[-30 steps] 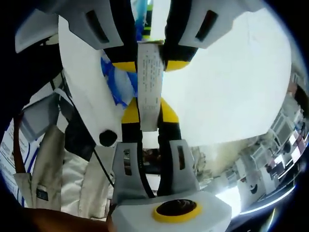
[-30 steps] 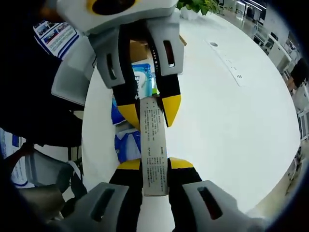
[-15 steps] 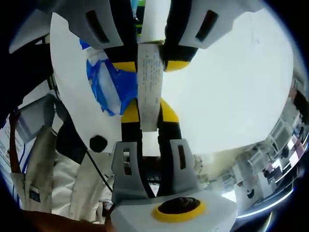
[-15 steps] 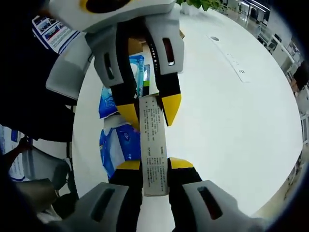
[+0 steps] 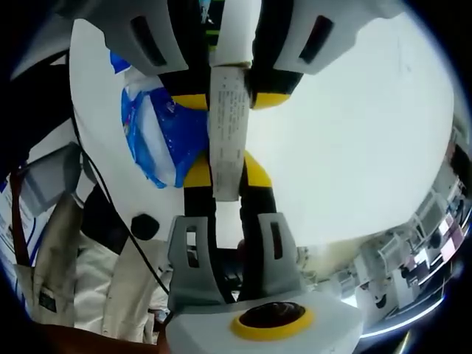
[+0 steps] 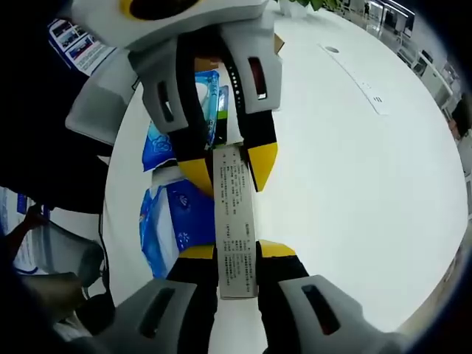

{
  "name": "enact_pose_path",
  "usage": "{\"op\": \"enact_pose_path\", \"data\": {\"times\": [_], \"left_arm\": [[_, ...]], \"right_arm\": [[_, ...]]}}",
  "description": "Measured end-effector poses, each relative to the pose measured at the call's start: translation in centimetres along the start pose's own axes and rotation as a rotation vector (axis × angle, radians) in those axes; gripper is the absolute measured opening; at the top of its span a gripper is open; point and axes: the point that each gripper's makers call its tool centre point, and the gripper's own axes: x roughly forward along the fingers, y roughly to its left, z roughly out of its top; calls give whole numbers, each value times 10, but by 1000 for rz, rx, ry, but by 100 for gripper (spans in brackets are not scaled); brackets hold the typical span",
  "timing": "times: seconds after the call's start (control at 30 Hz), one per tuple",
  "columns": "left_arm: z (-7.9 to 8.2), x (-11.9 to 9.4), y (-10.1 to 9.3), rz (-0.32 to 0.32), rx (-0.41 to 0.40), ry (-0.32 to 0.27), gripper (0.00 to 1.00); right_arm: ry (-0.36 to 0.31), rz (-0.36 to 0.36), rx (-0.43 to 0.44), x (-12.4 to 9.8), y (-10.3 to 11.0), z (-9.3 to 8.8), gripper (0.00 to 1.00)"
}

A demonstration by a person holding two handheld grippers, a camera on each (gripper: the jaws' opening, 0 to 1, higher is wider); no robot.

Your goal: Operate the shoe box by opening the lid, removing the specified soft item, and placing it in the target area until the item is outside and the box remains undamaged.

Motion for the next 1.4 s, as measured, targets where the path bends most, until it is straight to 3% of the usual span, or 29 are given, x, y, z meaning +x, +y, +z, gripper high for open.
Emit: {"op": "enact_pose_path", "data": {"times": [0.83, 1.03, 1.4], "left_arm": [[-6, 7, 4, 18, -8, 9, 20], [-7, 4, 5, 22, -11, 12, 23], [9, -21, -5, 36, 1, -32, 26]], "right_arm": [[-9, -14, -16, 11, 0, -3, 19], [-16, -18, -4, 5, 2, 1, 19], [-26, -50, -7, -21, 7, 13, 21]]}}
